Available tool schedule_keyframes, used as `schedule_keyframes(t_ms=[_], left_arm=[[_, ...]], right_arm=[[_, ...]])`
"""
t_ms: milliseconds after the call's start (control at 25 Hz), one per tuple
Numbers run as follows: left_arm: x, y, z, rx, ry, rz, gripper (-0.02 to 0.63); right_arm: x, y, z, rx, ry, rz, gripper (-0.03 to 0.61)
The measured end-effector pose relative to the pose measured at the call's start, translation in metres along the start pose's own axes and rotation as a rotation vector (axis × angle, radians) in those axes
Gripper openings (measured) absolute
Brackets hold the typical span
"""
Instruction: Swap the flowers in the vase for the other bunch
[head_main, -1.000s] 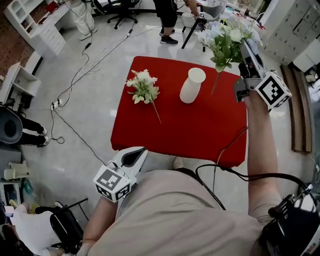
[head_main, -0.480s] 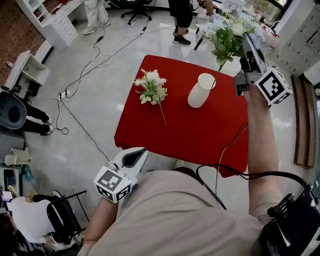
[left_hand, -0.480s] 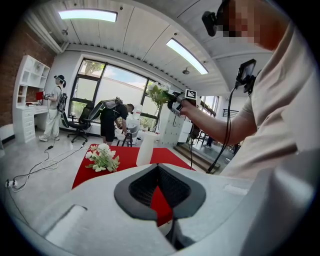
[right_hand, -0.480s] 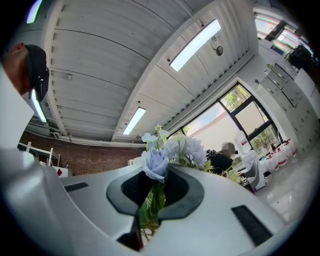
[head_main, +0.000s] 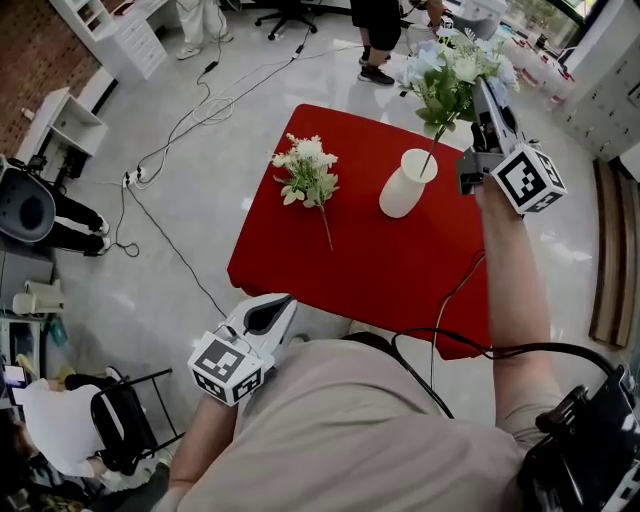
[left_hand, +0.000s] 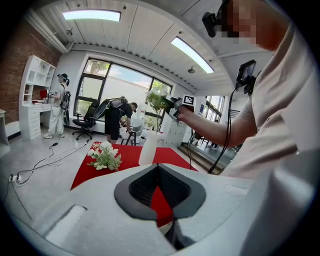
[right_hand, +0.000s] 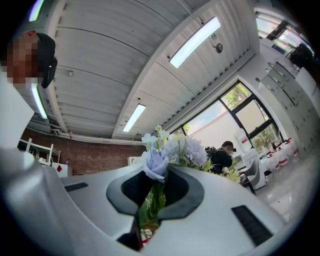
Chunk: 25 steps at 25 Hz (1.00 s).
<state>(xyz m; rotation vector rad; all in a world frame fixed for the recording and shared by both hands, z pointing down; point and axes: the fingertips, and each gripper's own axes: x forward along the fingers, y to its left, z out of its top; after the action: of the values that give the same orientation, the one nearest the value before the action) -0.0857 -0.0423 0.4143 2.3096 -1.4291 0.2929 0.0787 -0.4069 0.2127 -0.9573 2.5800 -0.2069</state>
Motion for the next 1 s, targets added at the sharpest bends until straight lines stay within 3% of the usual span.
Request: schedule_keyframes(t_ms=[640,1000], left_arm=[[0.024,-0.010,-0.003,0.024,0.053,-0.002,0.006],[0.033,-0.018,0.005,0.032,0.073,-0.034,0.006]], right_arm=[[-0.022,-0.014,-0.090,0.033,0.080,0.020,0.049],[-0.037,-0.017,-0.117,0.040,0.117,0.002,0.051]])
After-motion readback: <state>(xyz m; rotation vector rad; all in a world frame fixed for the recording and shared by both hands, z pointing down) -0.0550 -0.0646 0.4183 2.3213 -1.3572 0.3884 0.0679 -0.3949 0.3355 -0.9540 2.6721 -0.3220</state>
